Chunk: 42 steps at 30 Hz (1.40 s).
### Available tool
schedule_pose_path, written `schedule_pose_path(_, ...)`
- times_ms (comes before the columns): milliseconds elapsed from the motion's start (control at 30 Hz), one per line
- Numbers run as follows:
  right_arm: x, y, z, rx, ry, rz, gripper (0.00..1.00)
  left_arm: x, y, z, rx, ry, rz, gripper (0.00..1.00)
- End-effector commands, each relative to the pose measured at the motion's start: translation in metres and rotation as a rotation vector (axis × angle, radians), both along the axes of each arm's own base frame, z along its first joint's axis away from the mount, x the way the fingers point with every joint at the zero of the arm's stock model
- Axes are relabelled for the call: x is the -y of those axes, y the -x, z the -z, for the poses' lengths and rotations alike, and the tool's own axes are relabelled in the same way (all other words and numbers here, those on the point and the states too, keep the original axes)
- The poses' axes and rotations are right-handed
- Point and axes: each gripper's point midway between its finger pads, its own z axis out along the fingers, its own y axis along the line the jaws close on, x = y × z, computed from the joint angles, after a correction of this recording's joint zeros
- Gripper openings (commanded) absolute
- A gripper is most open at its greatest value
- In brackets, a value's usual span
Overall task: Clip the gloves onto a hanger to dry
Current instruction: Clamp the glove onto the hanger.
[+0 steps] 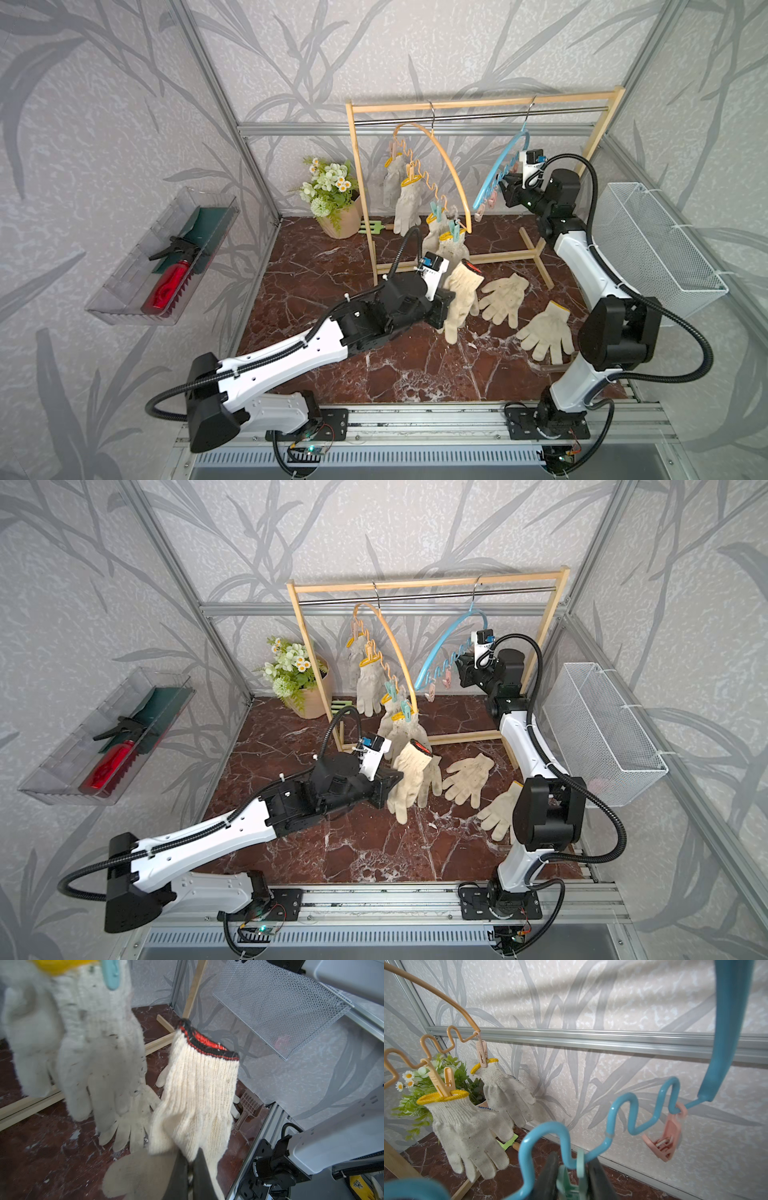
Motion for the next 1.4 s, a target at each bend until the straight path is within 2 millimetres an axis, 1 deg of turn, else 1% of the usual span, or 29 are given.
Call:
schedule_pose_path(0,0.001,0.015,-0.021,0.032,-0.004,0.016,0.26,0.029,-0.005,-0.035,0.120,0.088,-0.005,0.00)
schedule_pose_path(67,0.001,0.018,-0.022,0.035,-0.004,0.017,0.27,0.046,-0.008,-0.035,0.137,0.101,0.008,0.00)
schedule_pose_path(100,0.002,0.019,-0.023,0.036,-0.004,0.019,0.27,0.051,-0.011,-0.034,0.143,0.103,-0.002,0.00)
schedule_pose_path(200,0.002,0.022,-0.026,0.044,-0.005,0.021,0.27,0.066,-0.025,-0.028,0.163,0.110,-0.035,0.00)
schedule_pose_path(300,0.001,0.024,-0.028,0.046,-0.014,0.017,0.27,0.079,-0.040,-0.028,0.204,0.108,-0.067,0.00)
schedule_pose_path(367,0.001,0.026,-0.029,0.046,-0.019,0.013,0.27,0.086,-0.053,-0.027,0.222,0.102,-0.099,0.00)
schedule_pose_path(567,-0.001,0.029,-0.029,0.044,-0.032,0.000,0.27,0.105,-0.098,-0.003,0.206,0.086,-0.154,0.00)
schedule_pose_path(700,-0.002,0.030,-0.030,0.044,-0.033,-0.007,0.27,0.115,-0.123,0.007,0.197,0.096,-0.186,0.00)
schedule_pose_path(767,-0.002,0.030,-0.031,0.047,-0.039,-0.007,0.27,0.119,-0.137,0.008,0.196,0.111,-0.205,0.00)
schedule_pose_path(867,-0.003,0.030,-0.033,0.049,-0.046,-0.012,0.27,0.121,-0.156,0.013,0.184,0.127,-0.225,0.00)
schedule_pose_path(933,-0.004,0.030,-0.032,0.046,-0.048,-0.020,0.27,0.117,-0.170,0.016,0.174,0.141,-0.244,0.00)
schedule_pose_path(1067,-0.007,0.032,-0.032,0.050,-0.050,-0.040,0.27,0.108,-0.190,0.013,0.174,0.171,-0.261,0.00)
schedule_pose_path(1267,-0.008,0.030,-0.028,0.041,-0.066,-0.063,0.26,0.098,-0.217,0.014,0.141,0.209,-0.273,0.00)
schedule_pose_path(1367,-0.009,0.029,-0.026,0.039,-0.073,-0.074,0.26,0.098,-0.225,0.013,0.134,0.216,-0.264,0.00)
